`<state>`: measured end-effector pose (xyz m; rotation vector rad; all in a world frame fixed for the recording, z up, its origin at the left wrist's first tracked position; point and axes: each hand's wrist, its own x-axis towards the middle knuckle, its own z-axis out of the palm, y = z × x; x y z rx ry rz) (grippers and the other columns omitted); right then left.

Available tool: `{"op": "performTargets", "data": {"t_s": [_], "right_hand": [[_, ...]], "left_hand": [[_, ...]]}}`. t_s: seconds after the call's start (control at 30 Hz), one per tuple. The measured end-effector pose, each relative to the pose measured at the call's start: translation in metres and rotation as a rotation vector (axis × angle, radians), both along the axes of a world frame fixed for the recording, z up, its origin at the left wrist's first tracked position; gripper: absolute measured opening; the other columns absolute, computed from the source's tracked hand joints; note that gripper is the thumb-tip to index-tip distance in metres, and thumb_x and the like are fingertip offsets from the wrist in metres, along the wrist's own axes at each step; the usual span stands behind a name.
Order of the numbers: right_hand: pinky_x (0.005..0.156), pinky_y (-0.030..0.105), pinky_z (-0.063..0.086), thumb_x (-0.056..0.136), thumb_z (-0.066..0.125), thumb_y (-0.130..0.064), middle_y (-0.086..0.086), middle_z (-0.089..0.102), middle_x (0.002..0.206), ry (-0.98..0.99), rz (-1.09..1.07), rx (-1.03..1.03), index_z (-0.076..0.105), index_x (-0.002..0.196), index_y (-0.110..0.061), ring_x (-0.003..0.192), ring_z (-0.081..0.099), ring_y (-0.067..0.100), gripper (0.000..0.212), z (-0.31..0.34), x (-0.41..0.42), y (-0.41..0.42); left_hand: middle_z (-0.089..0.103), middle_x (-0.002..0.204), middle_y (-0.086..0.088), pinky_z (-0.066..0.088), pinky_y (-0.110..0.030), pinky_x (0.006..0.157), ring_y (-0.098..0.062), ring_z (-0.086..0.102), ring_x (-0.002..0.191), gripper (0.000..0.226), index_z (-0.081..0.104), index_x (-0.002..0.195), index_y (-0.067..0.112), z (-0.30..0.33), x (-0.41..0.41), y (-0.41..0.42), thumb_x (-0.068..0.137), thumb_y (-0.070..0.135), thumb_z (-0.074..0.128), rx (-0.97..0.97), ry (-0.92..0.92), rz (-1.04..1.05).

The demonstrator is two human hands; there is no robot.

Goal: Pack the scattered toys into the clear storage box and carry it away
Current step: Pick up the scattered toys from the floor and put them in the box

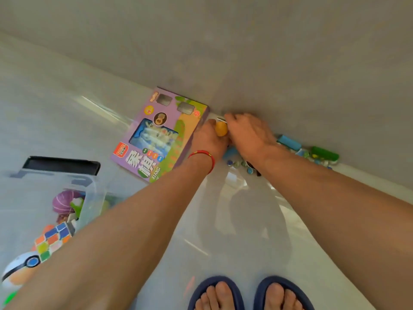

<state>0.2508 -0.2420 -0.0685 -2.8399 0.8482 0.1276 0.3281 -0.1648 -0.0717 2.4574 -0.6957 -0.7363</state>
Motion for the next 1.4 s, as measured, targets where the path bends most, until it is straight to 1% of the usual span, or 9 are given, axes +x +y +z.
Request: {"op": "performTargets", "data": {"t_s": [0.13,0.23,0.4,0.63,0.77,0.97,1.07,1.23,1.4], "right_hand": [[0.070,0.039,0.044,0.090,0.057,-0.005,0.017,0.067,0.110,0.012,0.030,-0.013,0.057,0.110,-0.006,0.103,0.064,0.039,0.021,0.003,0.004,-0.005],[0.061,0.042,0.051,0.080,0.065,0.001,0.016,0.067,0.086,-0.319,-0.010,-0.008,0.063,0.100,-0.007,0.078,0.066,0.041,0.022,-0.002,-0.017,-0.003],[0.066,0.023,0.050,0.084,0.058,-0.009,-0.015,0.069,0.087,-0.844,-0.749,0.686,0.070,0.100,-0.024,0.073,0.064,0.002,0.025,0.014,-0.079,0.014],[0.055,0.034,0.031,0.070,0.053,-0.041,-0.002,0.045,0.067,-0.950,-1.185,1.254,0.055,0.071,-0.022,0.060,0.036,0.015,0.020,0.007,-0.121,0.027],[0.068,0.039,0.040,0.077,0.044,-0.077,-0.005,0.038,0.077,-0.564,-0.900,1.042,0.048,0.083,-0.018,0.070,0.039,0.017,0.060,0.007,-0.122,0.042],[0.063,0.034,0.039,0.089,0.069,-0.033,0.001,0.054,0.089,-0.476,-0.491,0.378,0.052,0.095,-0.016,0.082,0.056,0.028,0.024,-0.018,-0.100,0.044],[0.062,0.039,0.045,0.088,0.070,-0.037,0.013,0.057,0.105,-0.202,-0.368,0.164,0.046,0.136,-0.015,0.084,0.063,0.038,0.058,-0.033,-0.087,0.045],[0.058,0.034,0.035,0.089,0.067,-0.045,0.012,0.058,0.104,0.013,-0.304,0.026,0.030,0.146,-0.023,0.083,0.067,0.035,0.072,-0.042,-0.076,0.042],[0.053,0.035,0.034,0.093,0.060,-0.018,0.014,0.057,0.104,0.034,-0.233,-0.073,0.034,0.147,-0.021,0.074,0.066,0.034,0.060,-0.046,-0.077,0.039]], "left_hand": [[0.066,0.118,-0.014,0.047,-0.030,0.088,-0.030,0.061,0.110,0.034,0.065,0.115,0.013,-0.019,0.015,-0.012,0.081,0.018,0.066,-0.019,-0.079,0.030],[0.069,0.108,-0.010,0.051,-0.035,0.086,-0.027,0.063,0.100,0.031,0.067,0.108,0.015,-0.027,0.020,-0.012,0.078,0.022,0.066,-0.054,-0.069,0.102],[0.062,0.084,-0.003,0.042,-0.029,0.062,-0.020,0.053,0.071,0.026,0.059,0.098,0.012,-0.019,0.004,-0.002,0.075,0.019,0.068,-0.231,-0.082,0.142],[0.060,0.090,-0.008,0.040,-0.033,0.065,-0.024,0.054,0.079,0.009,0.062,0.093,0.012,-0.034,-0.018,0.032,0.087,0.016,0.057,-0.163,-0.195,-0.068],[0.055,0.098,-0.003,0.041,-0.029,0.066,-0.020,0.056,0.082,0.024,0.061,0.107,0.021,-0.036,-0.030,0.047,0.085,0.028,0.066,-0.126,-0.209,-0.131],[0.048,0.112,-0.004,0.054,-0.039,0.080,-0.028,0.062,0.094,0.053,0.056,0.126,0.025,-0.042,-0.038,0.052,0.079,0.038,0.076,-0.067,-0.188,-0.259],[0.048,0.112,-0.006,0.052,-0.036,0.079,-0.030,0.060,0.091,0.056,0.056,0.129,0.022,-0.043,-0.037,0.051,0.079,0.035,0.078,-0.040,-0.206,-0.248],[0.050,0.111,-0.010,0.044,-0.030,0.072,-0.030,0.058,0.086,0.043,0.060,0.121,0.017,-0.041,-0.036,0.046,0.083,0.030,0.076,-0.014,-0.231,-0.258],[0.051,0.111,-0.011,0.044,-0.030,0.071,-0.032,0.058,0.084,0.036,0.060,0.118,0.013,-0.041,-0.035,0.043,0.086,0.025,0.073,-0.007,-0.263,-0.291]]}}
